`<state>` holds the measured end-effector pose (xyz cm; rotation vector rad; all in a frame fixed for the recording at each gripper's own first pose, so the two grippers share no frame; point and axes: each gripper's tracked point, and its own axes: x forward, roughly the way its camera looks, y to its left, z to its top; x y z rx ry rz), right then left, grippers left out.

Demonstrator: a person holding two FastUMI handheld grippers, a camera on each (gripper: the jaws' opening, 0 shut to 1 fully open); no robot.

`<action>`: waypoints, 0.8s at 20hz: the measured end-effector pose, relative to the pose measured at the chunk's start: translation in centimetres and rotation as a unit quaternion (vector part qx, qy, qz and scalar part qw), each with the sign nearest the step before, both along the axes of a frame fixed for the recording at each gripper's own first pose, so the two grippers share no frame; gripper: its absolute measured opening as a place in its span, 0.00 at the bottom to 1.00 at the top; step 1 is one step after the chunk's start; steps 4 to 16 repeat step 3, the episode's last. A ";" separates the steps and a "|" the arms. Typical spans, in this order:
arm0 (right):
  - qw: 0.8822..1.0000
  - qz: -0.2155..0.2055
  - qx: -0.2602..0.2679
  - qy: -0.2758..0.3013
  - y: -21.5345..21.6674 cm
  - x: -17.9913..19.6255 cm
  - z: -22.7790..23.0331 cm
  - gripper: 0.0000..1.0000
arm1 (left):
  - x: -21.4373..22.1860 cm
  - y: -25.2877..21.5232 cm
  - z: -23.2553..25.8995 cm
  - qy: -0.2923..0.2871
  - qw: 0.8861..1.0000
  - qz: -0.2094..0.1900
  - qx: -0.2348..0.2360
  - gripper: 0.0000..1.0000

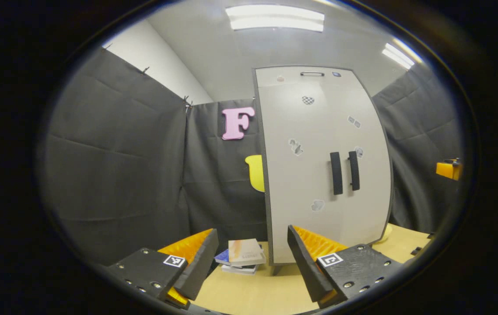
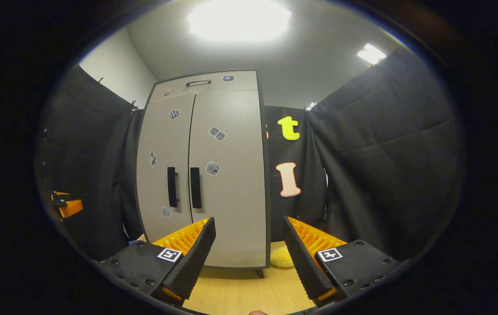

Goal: Grab one shoe with the right hand and put it into the shoe cabinet, grab the other shoe with the left hand and put it into the shoe cabinet; then close the right door with the right hand and the left door with the left hand.

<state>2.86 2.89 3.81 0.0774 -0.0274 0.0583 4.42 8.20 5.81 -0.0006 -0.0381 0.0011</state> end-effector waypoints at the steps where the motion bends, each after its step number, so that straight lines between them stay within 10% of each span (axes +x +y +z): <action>1: 1.000 0.000 0.001 -0.001 -0.1 0.0 0.1 0.96 | 0.0 0.0 0.0 -0.001 1.000 0.001 0.002 0.98; 16: 1.000 0.000 0.002 -0.003 -0.3 0.0 0.2 0.96 | 0.1 0.0 0.1 -0.001 1.000 0.003 0.005 0.98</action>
